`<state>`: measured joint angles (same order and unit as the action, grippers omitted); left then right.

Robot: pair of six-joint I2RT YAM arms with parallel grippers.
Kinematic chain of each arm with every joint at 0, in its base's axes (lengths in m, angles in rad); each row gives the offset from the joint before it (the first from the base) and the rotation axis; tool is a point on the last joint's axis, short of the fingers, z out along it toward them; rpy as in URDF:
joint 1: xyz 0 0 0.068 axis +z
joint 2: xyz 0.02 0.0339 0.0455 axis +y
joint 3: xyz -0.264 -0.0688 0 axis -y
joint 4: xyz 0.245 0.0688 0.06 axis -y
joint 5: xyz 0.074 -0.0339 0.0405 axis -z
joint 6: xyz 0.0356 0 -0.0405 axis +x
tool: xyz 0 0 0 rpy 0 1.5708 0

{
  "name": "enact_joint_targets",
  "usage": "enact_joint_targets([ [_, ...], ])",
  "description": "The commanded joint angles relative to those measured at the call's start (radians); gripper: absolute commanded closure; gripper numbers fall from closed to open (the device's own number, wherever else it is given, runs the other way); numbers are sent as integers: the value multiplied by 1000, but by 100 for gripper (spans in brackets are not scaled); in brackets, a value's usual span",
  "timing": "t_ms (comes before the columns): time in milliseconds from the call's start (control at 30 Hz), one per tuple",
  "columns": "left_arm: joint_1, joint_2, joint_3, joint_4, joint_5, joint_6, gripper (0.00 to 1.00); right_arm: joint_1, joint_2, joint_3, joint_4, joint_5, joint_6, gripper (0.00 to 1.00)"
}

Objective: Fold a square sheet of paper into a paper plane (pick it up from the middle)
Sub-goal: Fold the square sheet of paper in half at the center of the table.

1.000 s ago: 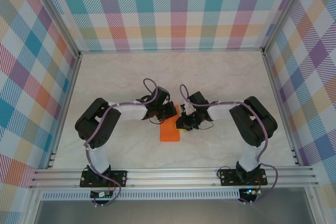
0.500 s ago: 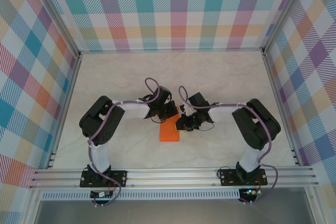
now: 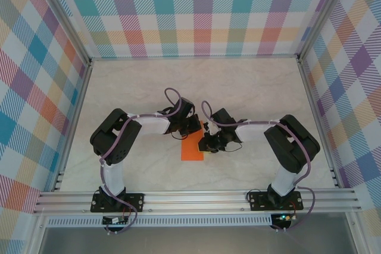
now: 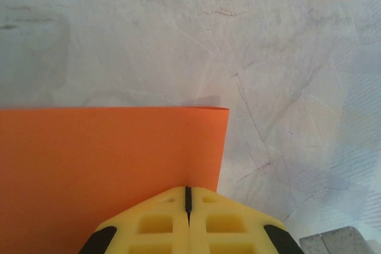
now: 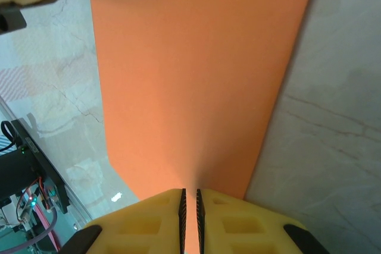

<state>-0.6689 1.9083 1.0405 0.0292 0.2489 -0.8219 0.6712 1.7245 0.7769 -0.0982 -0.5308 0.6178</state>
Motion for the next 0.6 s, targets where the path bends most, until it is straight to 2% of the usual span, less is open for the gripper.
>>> enact_joint_targets([
  [0,15,38,7,-53,-58,16,97,14,16,-33,-20,3,21,85],
  [333,15,41,15,-72,-85,26,97,74,-43,-122,-46,5,49,85],
  [567,15,46,14,-63,-73,25,97,90,-224,-172,-101,51,64,84],
])
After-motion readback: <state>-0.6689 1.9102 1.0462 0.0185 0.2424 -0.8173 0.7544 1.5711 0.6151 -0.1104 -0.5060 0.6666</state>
